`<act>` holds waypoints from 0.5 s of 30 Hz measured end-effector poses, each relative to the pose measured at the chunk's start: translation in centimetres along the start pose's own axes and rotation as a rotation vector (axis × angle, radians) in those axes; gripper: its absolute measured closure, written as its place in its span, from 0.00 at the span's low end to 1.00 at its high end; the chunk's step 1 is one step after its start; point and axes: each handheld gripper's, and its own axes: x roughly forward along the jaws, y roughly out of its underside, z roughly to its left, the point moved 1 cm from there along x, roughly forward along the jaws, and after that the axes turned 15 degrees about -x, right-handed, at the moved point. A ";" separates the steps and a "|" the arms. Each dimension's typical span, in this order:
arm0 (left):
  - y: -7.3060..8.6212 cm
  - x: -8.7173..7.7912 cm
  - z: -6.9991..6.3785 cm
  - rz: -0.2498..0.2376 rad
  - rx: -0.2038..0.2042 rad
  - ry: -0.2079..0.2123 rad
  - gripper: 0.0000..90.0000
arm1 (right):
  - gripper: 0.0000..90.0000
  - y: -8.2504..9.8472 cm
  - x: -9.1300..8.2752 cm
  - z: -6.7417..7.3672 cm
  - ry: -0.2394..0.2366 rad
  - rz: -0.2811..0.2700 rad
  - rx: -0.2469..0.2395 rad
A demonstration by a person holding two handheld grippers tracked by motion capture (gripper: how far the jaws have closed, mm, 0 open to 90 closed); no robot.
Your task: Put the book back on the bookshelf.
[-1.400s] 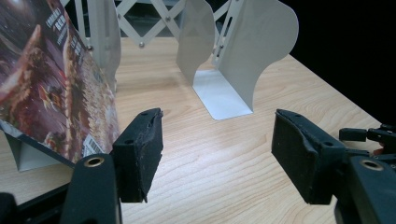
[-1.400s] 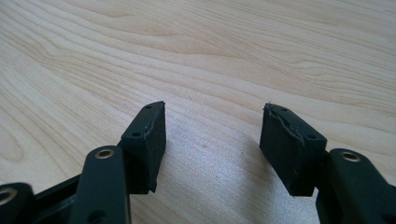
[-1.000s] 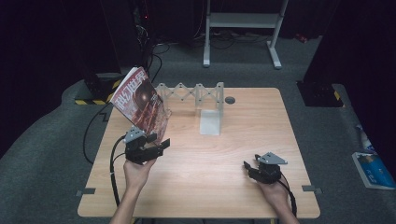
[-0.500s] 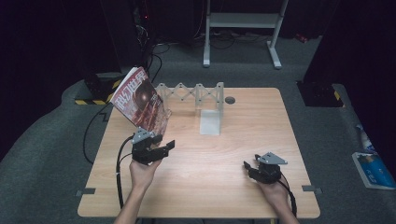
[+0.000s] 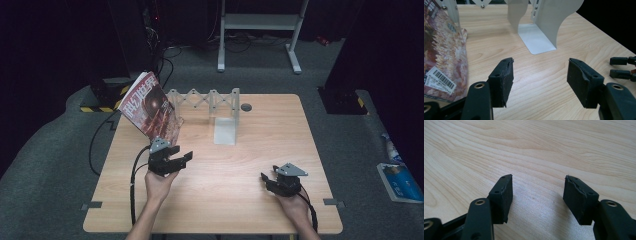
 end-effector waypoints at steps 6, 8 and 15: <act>0.1 0.9 -0.3 0.006 -0.003 0.006 0.42 | 0.45 0.0 0.0 0.0 0.000 0.000 0.000; 0.1 1.1 -0.3 0.005 -0.002 0.003 0.42 | 0.45 0.0 0.0 0.0 0.000 0.000 0.001; 0.2 1.6 -0.4 0.009 -0.002 0.006 0.41 | 0.45 0.0 0.0 0.0 -0.001 0.000 0.001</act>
